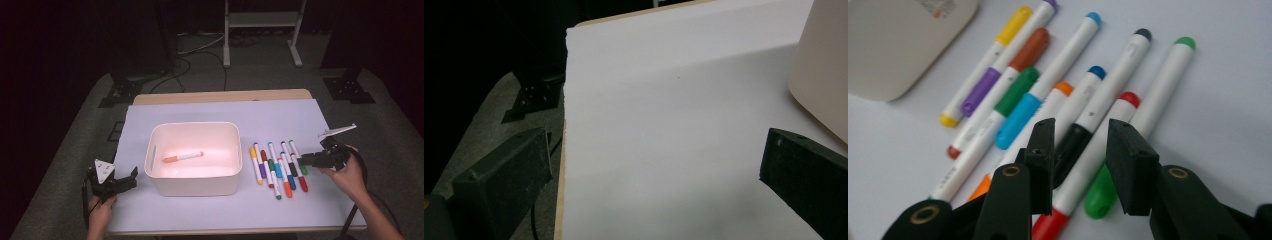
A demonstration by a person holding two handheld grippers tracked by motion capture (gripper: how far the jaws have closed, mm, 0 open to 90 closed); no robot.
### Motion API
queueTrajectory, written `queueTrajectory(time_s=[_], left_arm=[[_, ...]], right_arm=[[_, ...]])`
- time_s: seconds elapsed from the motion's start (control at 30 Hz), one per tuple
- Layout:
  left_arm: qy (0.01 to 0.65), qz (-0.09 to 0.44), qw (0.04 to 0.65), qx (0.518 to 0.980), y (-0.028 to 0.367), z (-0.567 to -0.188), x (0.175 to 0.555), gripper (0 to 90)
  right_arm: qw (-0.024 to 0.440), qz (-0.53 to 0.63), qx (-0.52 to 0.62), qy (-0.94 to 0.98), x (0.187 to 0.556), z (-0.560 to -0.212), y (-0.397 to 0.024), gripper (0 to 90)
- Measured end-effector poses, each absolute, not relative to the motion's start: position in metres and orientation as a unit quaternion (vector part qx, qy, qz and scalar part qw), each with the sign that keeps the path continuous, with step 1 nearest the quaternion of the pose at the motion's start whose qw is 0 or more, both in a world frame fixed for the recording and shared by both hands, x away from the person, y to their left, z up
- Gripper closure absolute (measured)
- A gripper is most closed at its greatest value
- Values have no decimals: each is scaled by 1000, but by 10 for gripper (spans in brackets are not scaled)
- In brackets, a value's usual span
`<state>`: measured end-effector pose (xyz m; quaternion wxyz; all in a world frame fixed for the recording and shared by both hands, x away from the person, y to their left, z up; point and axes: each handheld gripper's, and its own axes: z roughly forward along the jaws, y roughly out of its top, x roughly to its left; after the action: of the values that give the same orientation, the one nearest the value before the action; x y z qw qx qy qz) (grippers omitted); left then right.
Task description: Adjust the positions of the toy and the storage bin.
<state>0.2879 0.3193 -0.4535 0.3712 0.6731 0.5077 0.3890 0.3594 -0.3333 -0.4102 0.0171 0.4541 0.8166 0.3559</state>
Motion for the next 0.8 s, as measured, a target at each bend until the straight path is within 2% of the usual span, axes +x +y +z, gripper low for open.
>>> queueTrajectory(time_s=[0.37, 0.7, 0.8], left_arm=[[508, 386, 373, 674, 320, -453, 288, 0], [507, 387, 373, 674, 320, -453, 288, 0], [507, 387, 373, 674, 320, -453, 288, 0]], right_arm=[[39, 337, 494, 801, 388, -432, -332, 673], [69, 312, 516, 795, 391, -438, -339, 686], [93, 288, 520, 799, 389, -437, -339, 711]])
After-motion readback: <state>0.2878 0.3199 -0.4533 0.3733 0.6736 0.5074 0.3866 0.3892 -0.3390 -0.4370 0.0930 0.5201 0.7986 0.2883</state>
